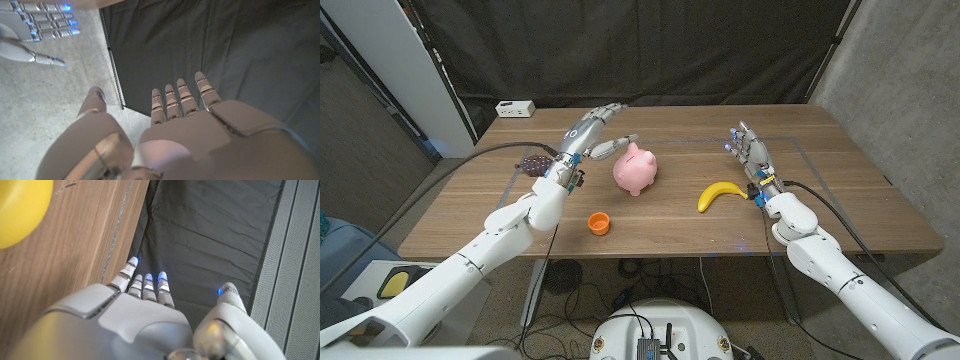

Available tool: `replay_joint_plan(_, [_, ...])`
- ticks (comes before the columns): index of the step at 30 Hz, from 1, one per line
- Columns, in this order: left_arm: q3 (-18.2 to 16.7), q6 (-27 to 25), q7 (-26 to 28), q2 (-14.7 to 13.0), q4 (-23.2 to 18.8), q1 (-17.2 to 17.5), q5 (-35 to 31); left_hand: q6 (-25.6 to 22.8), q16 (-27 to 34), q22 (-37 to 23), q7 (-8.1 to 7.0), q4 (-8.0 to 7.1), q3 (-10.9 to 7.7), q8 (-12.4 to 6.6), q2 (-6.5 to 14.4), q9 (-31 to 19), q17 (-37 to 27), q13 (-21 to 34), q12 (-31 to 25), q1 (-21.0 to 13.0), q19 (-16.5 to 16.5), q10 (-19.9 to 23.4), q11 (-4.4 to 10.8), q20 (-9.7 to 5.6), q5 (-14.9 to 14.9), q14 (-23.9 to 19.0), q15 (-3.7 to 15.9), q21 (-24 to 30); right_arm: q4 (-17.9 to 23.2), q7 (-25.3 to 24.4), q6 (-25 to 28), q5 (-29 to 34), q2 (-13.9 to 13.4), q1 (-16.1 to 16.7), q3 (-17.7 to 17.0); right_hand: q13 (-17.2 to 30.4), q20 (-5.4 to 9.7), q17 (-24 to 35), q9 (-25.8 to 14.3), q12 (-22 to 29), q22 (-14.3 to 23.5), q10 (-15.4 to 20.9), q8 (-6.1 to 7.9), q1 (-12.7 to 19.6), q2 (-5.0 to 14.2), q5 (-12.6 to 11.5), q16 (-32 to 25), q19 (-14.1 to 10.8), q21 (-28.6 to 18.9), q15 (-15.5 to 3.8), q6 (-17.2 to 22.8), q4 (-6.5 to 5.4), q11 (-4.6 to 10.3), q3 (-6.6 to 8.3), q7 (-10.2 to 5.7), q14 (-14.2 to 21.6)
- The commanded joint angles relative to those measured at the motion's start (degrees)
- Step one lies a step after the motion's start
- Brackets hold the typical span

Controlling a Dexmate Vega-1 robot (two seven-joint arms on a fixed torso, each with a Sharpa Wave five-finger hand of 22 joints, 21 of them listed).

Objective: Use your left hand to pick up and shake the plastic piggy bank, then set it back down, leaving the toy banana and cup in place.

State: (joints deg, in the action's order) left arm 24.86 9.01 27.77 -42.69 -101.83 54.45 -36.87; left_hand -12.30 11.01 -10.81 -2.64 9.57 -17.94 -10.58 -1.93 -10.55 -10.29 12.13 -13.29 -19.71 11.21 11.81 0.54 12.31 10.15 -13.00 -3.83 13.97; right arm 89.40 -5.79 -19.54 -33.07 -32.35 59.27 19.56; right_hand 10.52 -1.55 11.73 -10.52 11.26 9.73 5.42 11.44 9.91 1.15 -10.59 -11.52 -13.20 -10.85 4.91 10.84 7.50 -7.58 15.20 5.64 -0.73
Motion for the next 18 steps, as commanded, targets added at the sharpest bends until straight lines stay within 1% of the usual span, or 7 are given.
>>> replay_joint_plan(1, [2.75,-10.87,-13.48,-4.6,-7.9,-2.38,-1.52,2.68,-0.23,-0.26,-0.51,-0.15,0.55,0.41,-2.21,-0.22,-0.26,0.42,0.67,-0.36,1.81,-1.97,-0.32,0.19,-0.26,0.64,-1.2,0.61,1.07,-0.97,0.28,-0.23,-0.44,1.28,-0.73,0.21,-0.31,0.17,-0.17,0.15,0.21,0.21,-0.18,0.53,0.09,0.0,-0.26,-0.09,-0.26,0.48,0.34,0.13,-0.55,0.08,0.29,0.34])
replay_joint_plan(4, [3.48,-13.04,-15.95,-5.28,-9.3,-3.04,-2.52,4.35,-0.41,-0.25,-0.7,-0.28,0.88,0.56,-3.03,-0.24,-0.29,0.57,0.9,-0.36,2.75,-2.99,-0.47,0.2,-0.27,1.51,-1.7,0.73,1.08,-1.07,0.26,-0.08,-0.52,1.32,-0.8,0.21,-0.38,0.17,-0.16,0.15,0.21,0.23,-0.2,0.57,0.13,0.0,-0.27,-0.12,-0.28,0.47,0.35,0.15,-0.56,0.08,0.24,0.38])
replay_joint_plan(8, [4.28,-15.73,-17.52,-5.77,-10.81,-3.39,-4.34,5.16,-0.44,-0.25,-1.42,-0.36,1.12,0.5,-3.6,-0.24,-0.31,0.66,1.05,-0.35,3.5,-3.71,-0.5,0.2,-0.23,1.98,-1.97,0.84,0.94,-1.18,0.16,-0.02,-0.4,1.25,-0.85,0.22,-0.43,0.18,-0.16,0.16,0.21,0.25,-0.22,0.61,0.16,0.01,-0.28,-0.12,-0.28,0.48,0.35,0.16,-0.6,0.07,0.15,0.42])
replay_joint_plan(10, [4.72,-16.49,-18.86,-6.05,-11.23,-3.86,-4.67,5.45,-0.44,-0.24,-1.81,-0.41,1.29,0.4,-3.96,-0.23,-0.31,0.72,1.01,-0.33,4.0,-3.85,-0.55,0.2,-0.2,2.19,-2.72,0.91,0.78,-1.09,0.11,-0.1,-0.29,1.13,-0.84,0.22,-0.45,0.18,-0.16,0.21,0.21,0.37,-0.23,0.64,0.18,0.01,-0.27,-0.11,-0.28,0.53,0.36,0.17,-0.68,0.07,0.13,0.42])
replay_joint_plan(11, [5.07,-17.24,-19.68,-6.19,-11.58,-4.12,-5.33,5.5,-0.48,-0.23,-2.05,-0.44,1.4,0.31,-4.19,-0.23,-0.31,0.75,1.0,-0.31,4.28,-3.97,-0.6,0.2,-0.18,2.4,-2.98,0.95,0.64,-1.01,0.03,-0.13,-0.21,1.05,-0.82,0.22,-0.45,0.18,-0.16,0.21,0.21,0.38,-0.24,0.66,0.18,0.01,-0.29,-0.12,-0.29,0.62,0.34,0.18,-0.66,0.07,0.13,0.49])
replay_joint_plan(14, [6.09,-19.25,-22.24,-6.43,-12.5,-4.87,-6.96,6.68,-0.42,-0.2,-3.93,-0.6,1.86,0.32,-5.04,-0.18,-0.28,0.87,1.09,-0.21,5.78,-4.84,-1.04,0.2,-0.04,2.84,-3.76,1.18,0.23,-0.88,-0.05,-0.55,0.17,0.91,-0.82,0.22,-0.51,0.17,-0.16,0.22,0.21,0.41,-0.27,0.68,0.2,0.01,-0.3,-0.18,-0.31,0.64,0.29,0.19,-0.63,0.07,0.09,0.51])
replay_joint_plan(18, [7.26,-20.8,-24.09,-6.36,-12.67,-5.78,-8.5,7.26,-0.47,-0.18,-4.25,-0.67,2.13,0.32,-5.49,-0.15,-0.27,0.91,1.2,-0.17,6.62,-5.49,-0.99,0.19,0.04,3.21,-4.29,1.3,-0.39,-0.84,-0.23,-0.4,0.39,0.71,-0.68,0.23,-0.61,0.17,-0.16,0.22,0.21,0.4,-0.29,0.75,0.25,0.01,-0.29,-0.16,-0.31,0.65,0.27,0.21,-0.63,0.09,0.04,0.5])
